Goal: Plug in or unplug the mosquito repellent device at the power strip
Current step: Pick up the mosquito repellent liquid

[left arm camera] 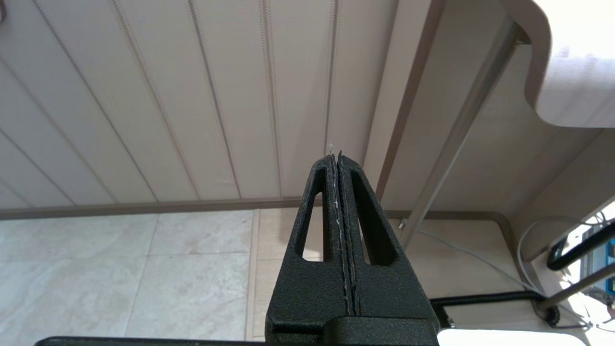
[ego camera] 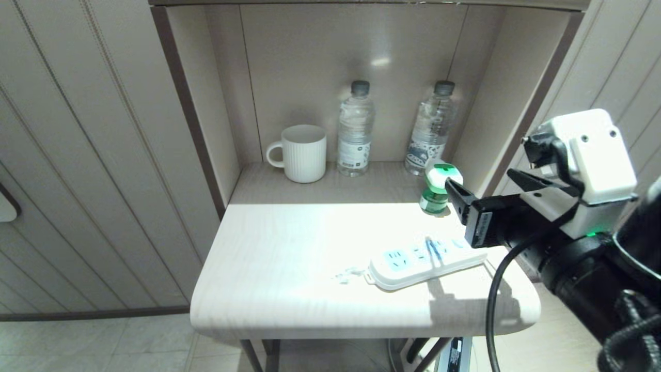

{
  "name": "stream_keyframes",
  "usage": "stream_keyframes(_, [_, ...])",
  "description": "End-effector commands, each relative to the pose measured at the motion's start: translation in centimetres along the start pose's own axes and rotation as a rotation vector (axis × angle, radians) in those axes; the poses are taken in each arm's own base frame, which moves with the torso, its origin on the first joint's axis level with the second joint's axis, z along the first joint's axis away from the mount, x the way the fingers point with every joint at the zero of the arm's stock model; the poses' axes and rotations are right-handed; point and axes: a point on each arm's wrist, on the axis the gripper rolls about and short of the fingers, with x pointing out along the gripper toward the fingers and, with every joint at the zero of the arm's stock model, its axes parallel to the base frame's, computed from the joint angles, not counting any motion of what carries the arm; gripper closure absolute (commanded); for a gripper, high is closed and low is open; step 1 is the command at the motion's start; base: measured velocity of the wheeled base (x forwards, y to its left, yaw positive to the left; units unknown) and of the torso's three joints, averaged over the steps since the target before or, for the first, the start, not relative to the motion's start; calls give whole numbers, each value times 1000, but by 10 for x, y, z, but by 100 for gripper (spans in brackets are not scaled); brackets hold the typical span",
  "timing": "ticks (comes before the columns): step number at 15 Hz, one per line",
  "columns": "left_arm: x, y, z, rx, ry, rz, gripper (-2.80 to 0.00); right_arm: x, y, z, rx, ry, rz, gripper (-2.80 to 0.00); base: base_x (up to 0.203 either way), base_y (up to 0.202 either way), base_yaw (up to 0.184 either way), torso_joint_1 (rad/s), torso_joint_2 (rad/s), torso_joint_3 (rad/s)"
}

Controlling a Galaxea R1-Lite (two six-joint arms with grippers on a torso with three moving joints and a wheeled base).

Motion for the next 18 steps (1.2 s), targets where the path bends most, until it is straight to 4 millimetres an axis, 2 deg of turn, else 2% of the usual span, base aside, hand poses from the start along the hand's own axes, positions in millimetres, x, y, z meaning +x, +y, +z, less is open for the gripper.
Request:
stream_keyframes(1, [0, 0, 0, 0, 2, 0, 0, 16, -13, -9, 4, 13, -30, -280, 0, 0, 0, 0, 0, 0])
stream_keyframes(4, [0, 0, 0, 0, 1, 1, 0, 28, -26, -14, 39, 15, -12, -280, 0, 0, 0, 0, 0, 0])
stream_keyframes(7, [0, 0, 0, 0, 2, 1, 0, 35, -22, -16, 72, 20, 50, -280, 0, 0, 0, 0, 0, 0])
stream_keyframes(9, [0, 0, -1, 0, 3, 0, 0, 51, -14, -28, 74, 60, 42, -280, 0, 0, 0, 0, 0, 0])
stream_keyframes(11, [0, 0, 0, 0, 1, 0, 0, 62, -10, -30, 83, 66, 34, -280, 0, 0, 0, 0, 0, 0])
stream_keyframes(18, [0, 0, 0, 0, 1, 0, 0, 83, -17, -39, 73, 84, -1, -280, 0, 0, 0, 0, 0, 0])
